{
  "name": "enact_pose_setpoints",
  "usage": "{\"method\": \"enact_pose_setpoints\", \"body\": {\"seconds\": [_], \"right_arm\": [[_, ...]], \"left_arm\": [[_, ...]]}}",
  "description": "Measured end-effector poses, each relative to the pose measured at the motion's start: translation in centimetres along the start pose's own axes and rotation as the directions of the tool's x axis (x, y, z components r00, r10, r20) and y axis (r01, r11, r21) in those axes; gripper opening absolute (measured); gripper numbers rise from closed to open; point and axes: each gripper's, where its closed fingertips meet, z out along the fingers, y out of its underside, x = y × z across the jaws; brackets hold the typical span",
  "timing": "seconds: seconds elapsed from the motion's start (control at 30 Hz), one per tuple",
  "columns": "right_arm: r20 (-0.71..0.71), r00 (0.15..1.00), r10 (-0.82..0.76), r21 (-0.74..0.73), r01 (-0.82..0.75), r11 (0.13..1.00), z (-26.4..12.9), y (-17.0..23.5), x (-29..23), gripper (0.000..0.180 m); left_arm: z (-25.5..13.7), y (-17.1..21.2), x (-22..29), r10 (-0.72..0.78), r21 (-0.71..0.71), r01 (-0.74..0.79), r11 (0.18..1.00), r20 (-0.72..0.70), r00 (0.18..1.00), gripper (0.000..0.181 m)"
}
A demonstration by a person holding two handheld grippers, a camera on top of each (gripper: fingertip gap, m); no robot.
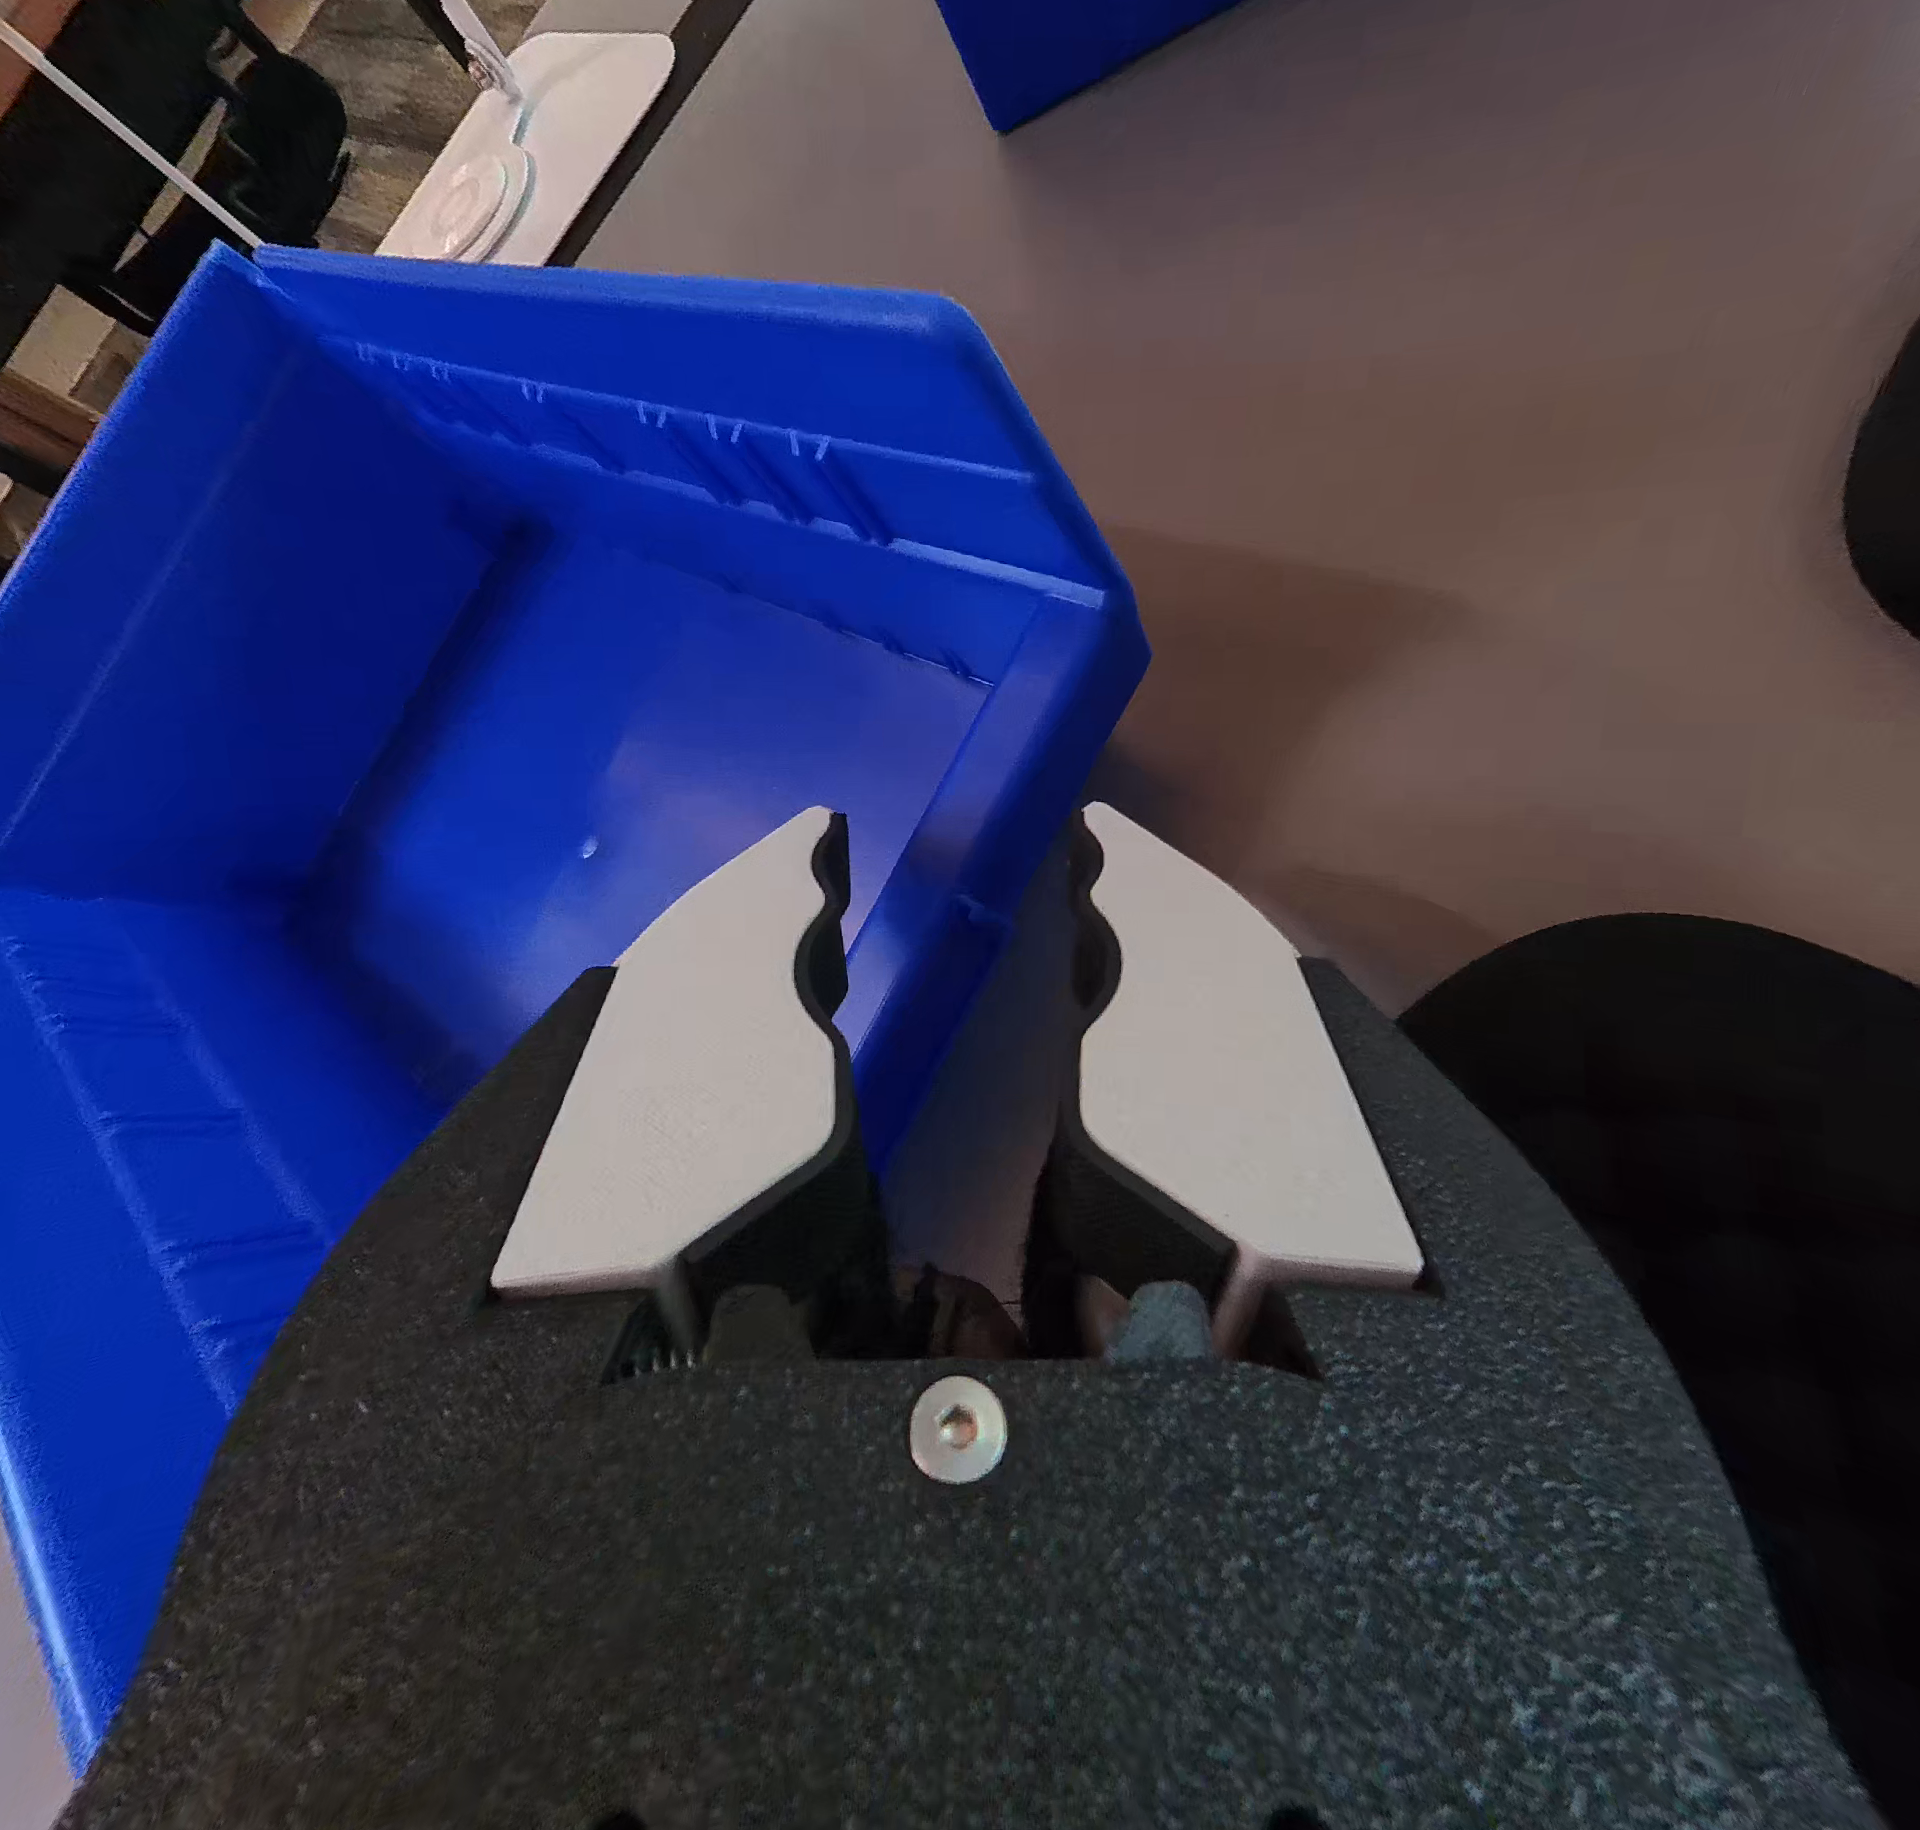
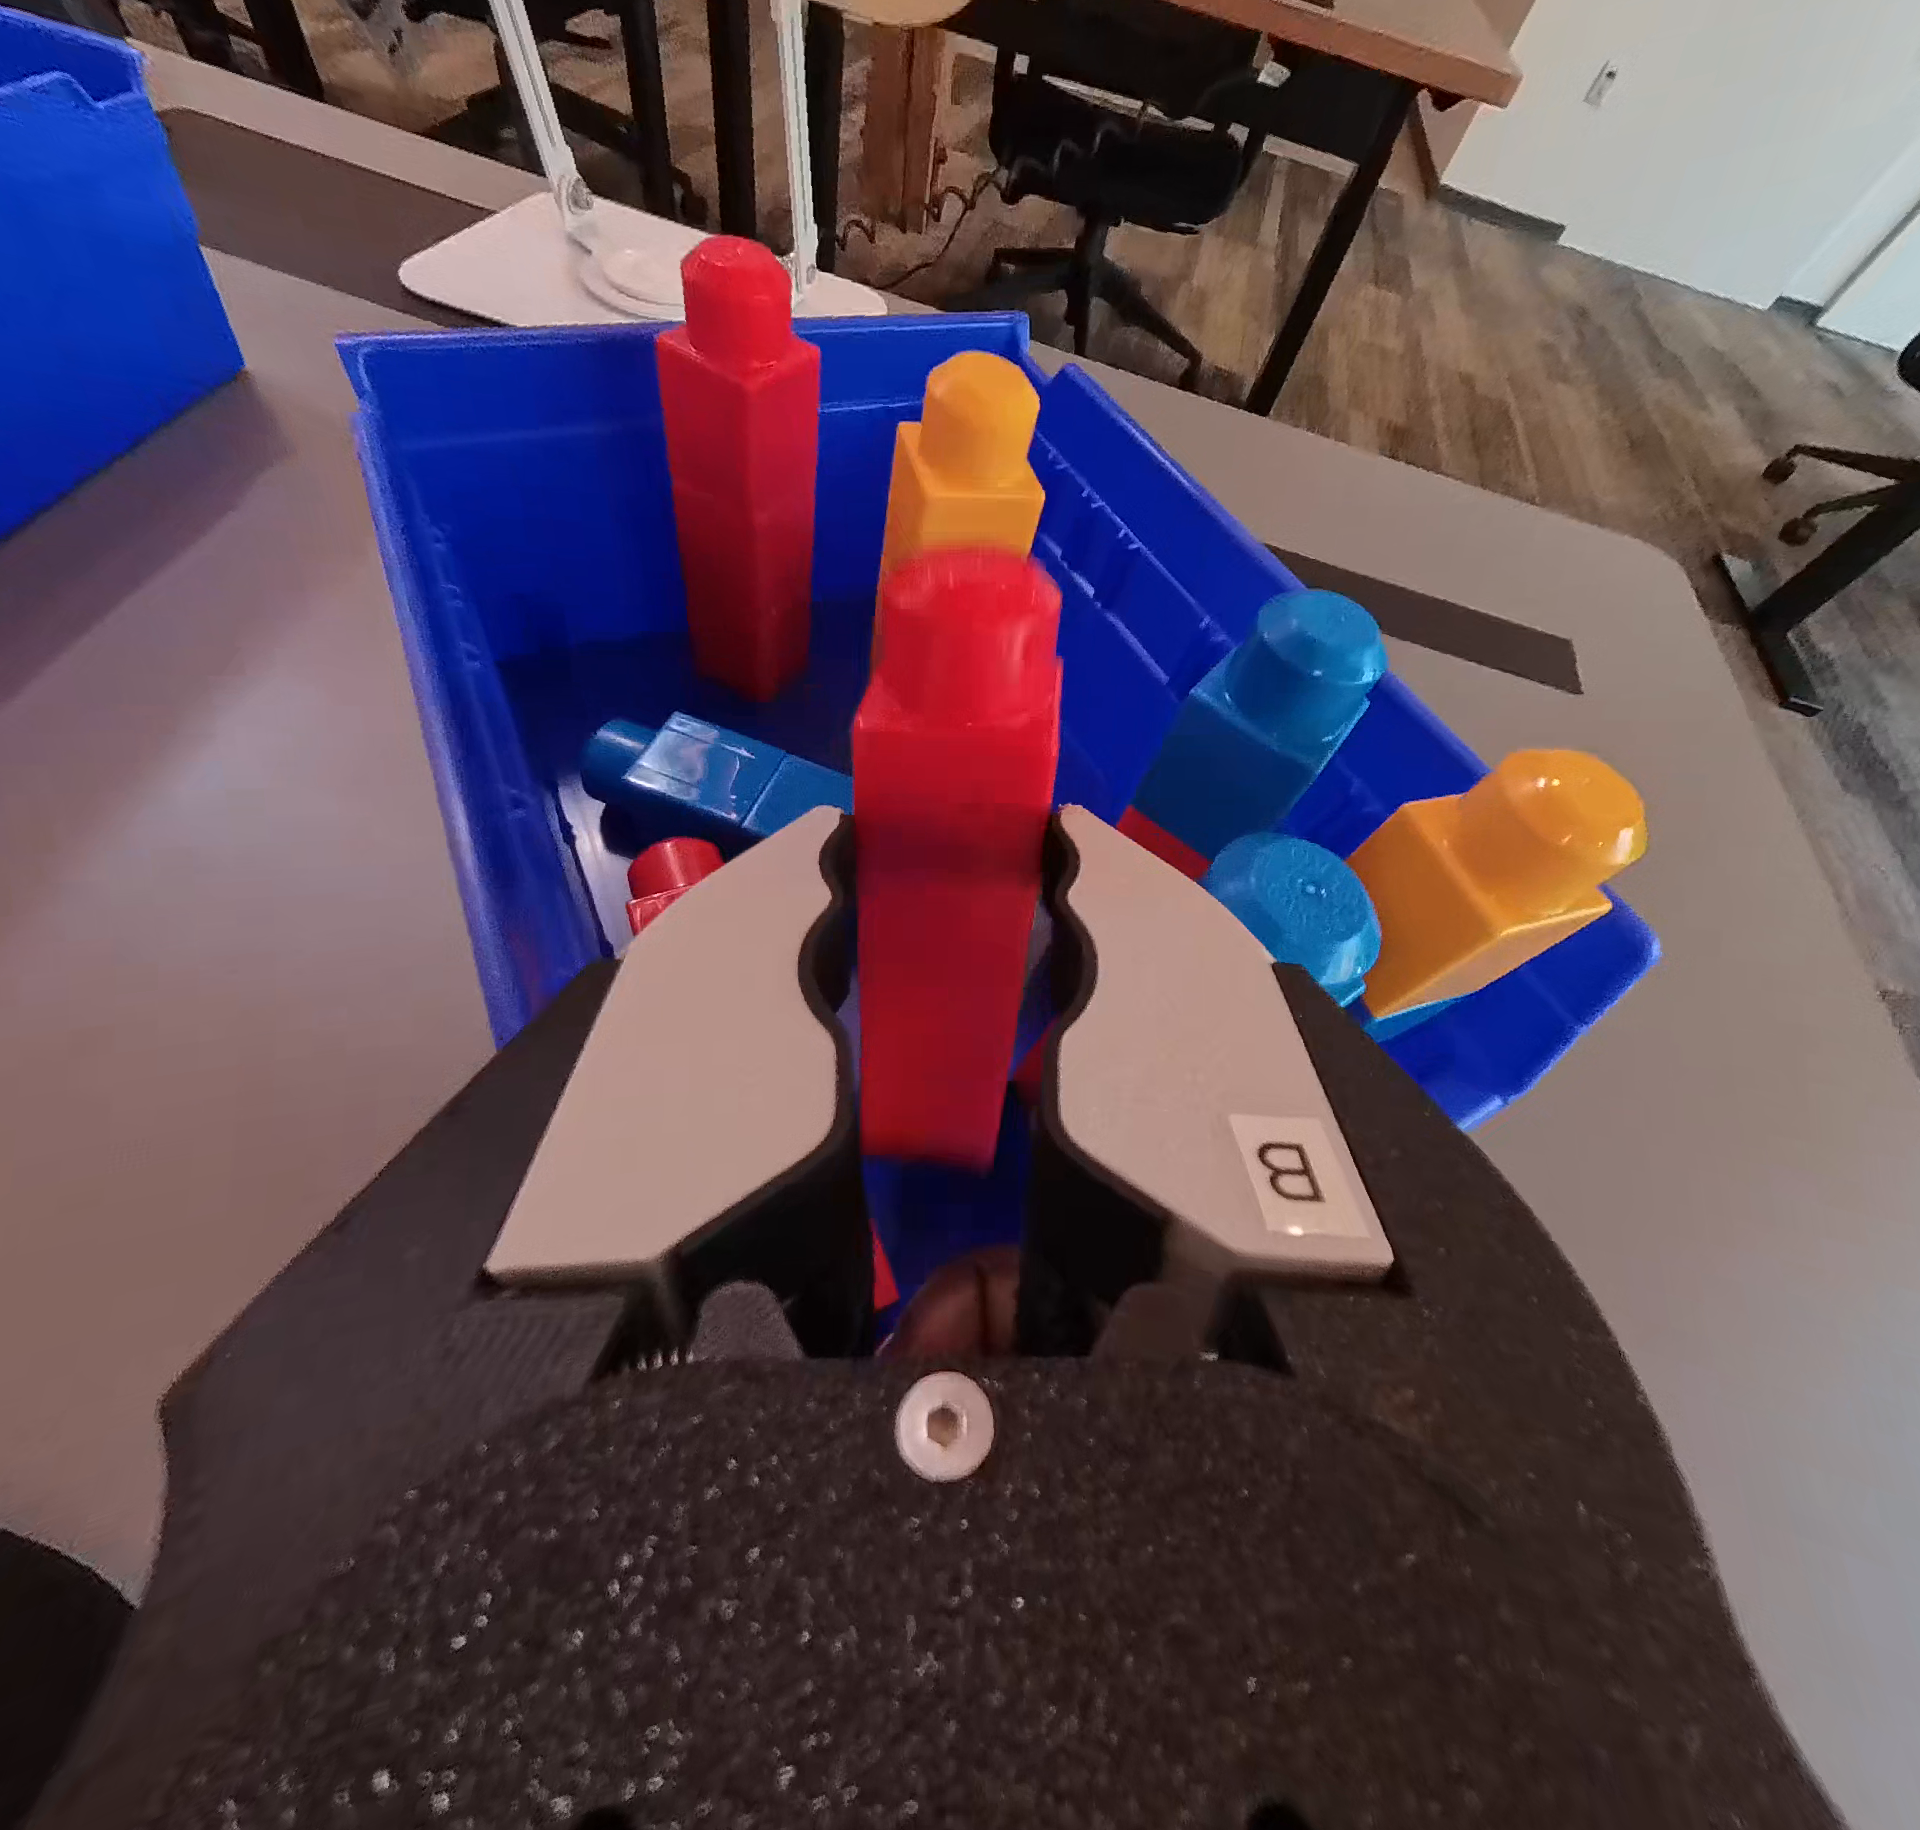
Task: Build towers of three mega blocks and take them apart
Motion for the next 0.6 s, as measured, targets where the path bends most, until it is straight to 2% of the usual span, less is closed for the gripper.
{"method": "enact_pose_setpoints", "body": {"seconds": [0.17,0.27,0.33,0.43,0.5,0.57,0.6], "right_arm": [[0.052,0.996,0.079,0.057,-0.082,0.995,-1.0,0.0,0.2,0.041],[0.187,0.979,0.075,0.131,-0.101,0.986,-3.1,-0.4,-0.8,0.054],[0.300,0.953,0.041,0.114,-0.079,0.990,-4.7,0.7,-2.1,0.066],[0.360,0.932,-0.042,0.049,0.027,0.998,-6.2,3.6,-3.1,0.078],[0.356,0.929,-0.105,0.023,0.104,0.994,-6.4,5.3,-3.6,0.078],[0.295,0.937,-0.189,0.027,0.190,0.981,-5.8,6.1,-3.6,0.070],[0.242,0.936,-0.256,0.040,0.254,0.966,-5.4,6.2,-3.5,0.060]], "left_arm": [[0.4,0.1,-0.2,0.006,-0.008,-0.006,1.000,0.012,1.000,0.038],[0.5,0.2,-0.3,0.010,-0.007,-0.010,1.000,0.016,1.000,0.037],[0.7,0.1,-0.1,0.000,0.008,0.000,1.000,0.001,1.000,0.037],[0.9,-0.7,0.1,-0.012,0.047,0.013,0.999,-0.008,1.000,0.037],[0.8,-2.6,0.1,-0.066,0.136,0.065,0.989,-0.001,0.998,0.041],[0.8,-5.1,0.2,-0.179,0.237,0.181,0.954,-0.031,0.983,0.049],[1.0,-6.1,0.4,-0.228,0.265,0.236,0.935,-0.060,0.972,0.054]]}}
